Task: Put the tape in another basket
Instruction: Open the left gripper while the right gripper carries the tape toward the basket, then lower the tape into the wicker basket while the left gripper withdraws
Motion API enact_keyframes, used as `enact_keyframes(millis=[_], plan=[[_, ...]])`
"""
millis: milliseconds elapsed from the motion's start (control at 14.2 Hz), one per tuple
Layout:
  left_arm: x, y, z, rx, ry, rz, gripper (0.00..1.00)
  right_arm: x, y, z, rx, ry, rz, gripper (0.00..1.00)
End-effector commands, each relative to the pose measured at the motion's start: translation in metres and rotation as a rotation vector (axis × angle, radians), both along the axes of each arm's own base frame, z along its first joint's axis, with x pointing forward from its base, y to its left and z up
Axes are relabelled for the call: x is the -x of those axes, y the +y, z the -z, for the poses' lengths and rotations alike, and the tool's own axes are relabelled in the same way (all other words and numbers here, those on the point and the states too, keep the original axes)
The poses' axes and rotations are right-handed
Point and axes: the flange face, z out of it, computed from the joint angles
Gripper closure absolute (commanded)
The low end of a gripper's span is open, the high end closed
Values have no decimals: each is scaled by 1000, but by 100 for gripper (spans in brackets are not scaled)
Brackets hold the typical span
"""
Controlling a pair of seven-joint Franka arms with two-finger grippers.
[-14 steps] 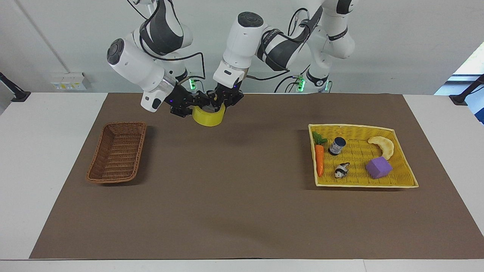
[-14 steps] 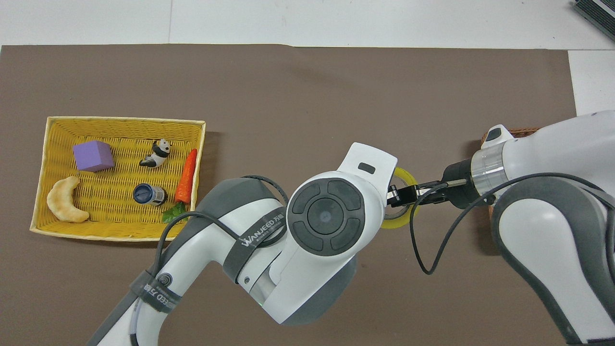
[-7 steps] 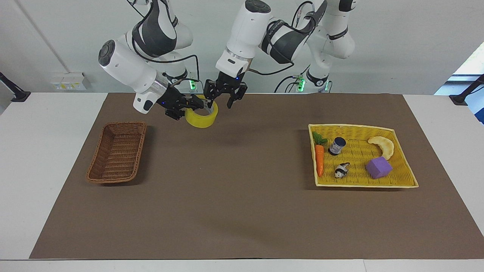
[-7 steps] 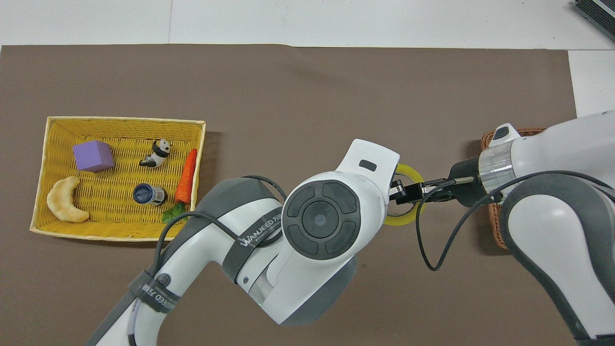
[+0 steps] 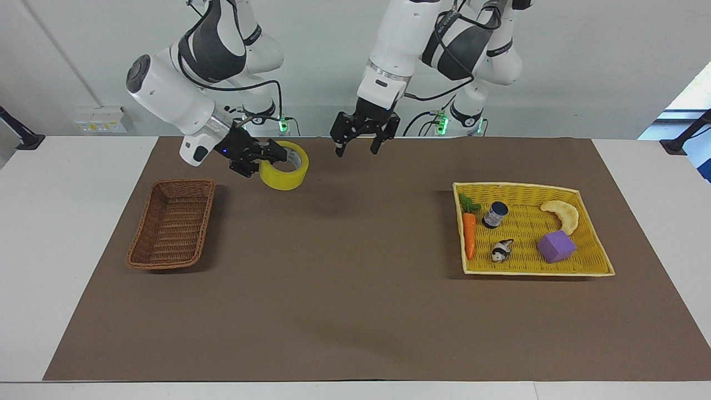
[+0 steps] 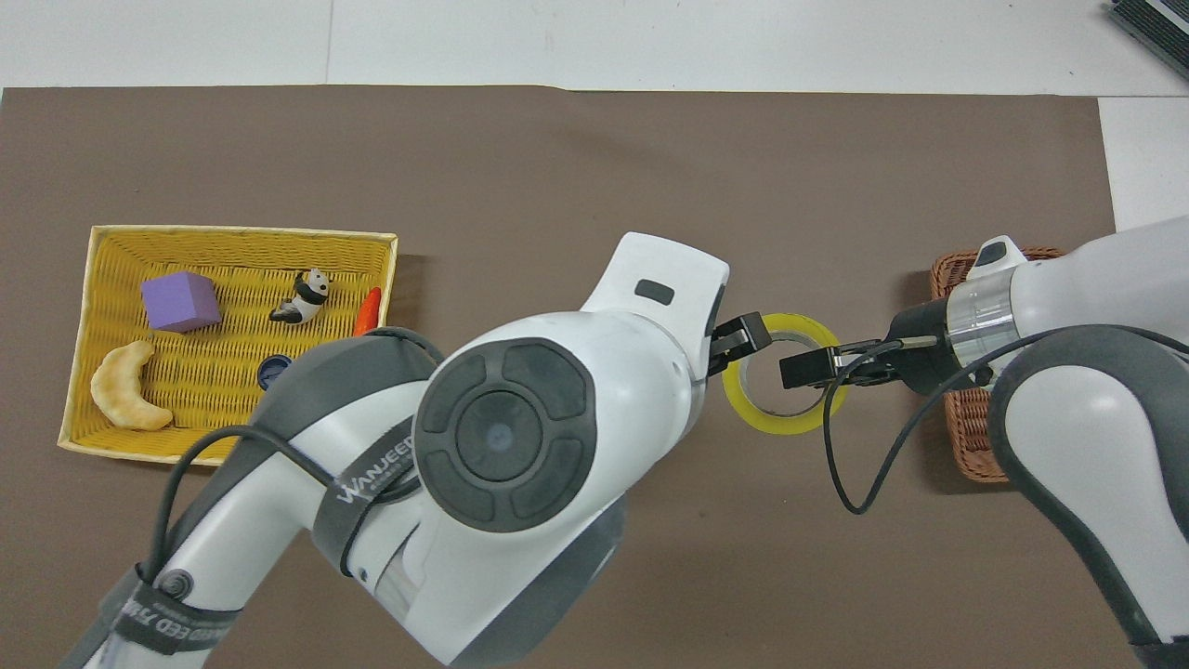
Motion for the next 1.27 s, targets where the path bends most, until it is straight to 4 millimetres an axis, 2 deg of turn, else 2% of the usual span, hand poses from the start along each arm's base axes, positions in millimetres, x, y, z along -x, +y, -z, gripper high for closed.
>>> enact_keyframes(millis=[0, 71, 212, 282, 424, 565, 635, 847, 918, 1059, 1200], plan=[[-30, 48, 8, -35, 26, -17, 0, -5, -54, -3, 168, -21, -14, 100], [-39, 65, 10, -49, 24, 4, 0, -7, -69, 2, 239, -28, -10, 100], [-61, 108, 16, -83, 35, 28, 0, -10, -118, 33, 264, 14, 31, 100], [-71, 130, 19, -98, 37, 57, 0, -11, -136, 45, 266, 20, 12, 100], [-89, 180, 25, -121, 44, 107, 0, -15, -165, 66, 285, 11, 43, 100], [-101, 225, 28, -141, 44, 185, 0, -20, -194, 98, 298, 25, 71, 100], [-108, 254, 32, -150, 38, 215, 0, -24, -203, 111, 308, 11, 75, 100], [-114, 312, 37, -169, 37, 347, 0, -23, -222, 119, 317, 2, 73, 100], [-115, 333, 36, -177, 29, 391, 0, -23, -232, 132, 317, 6, 59, 100], [-111, 358, 35, -187, 40, 473, 0, -20, -250, 151, 321, -6, 19, 100], [-102, 367, 27, -235, 52, 565, 0, -19, -256, 160, 318, -1, 7, 100]])
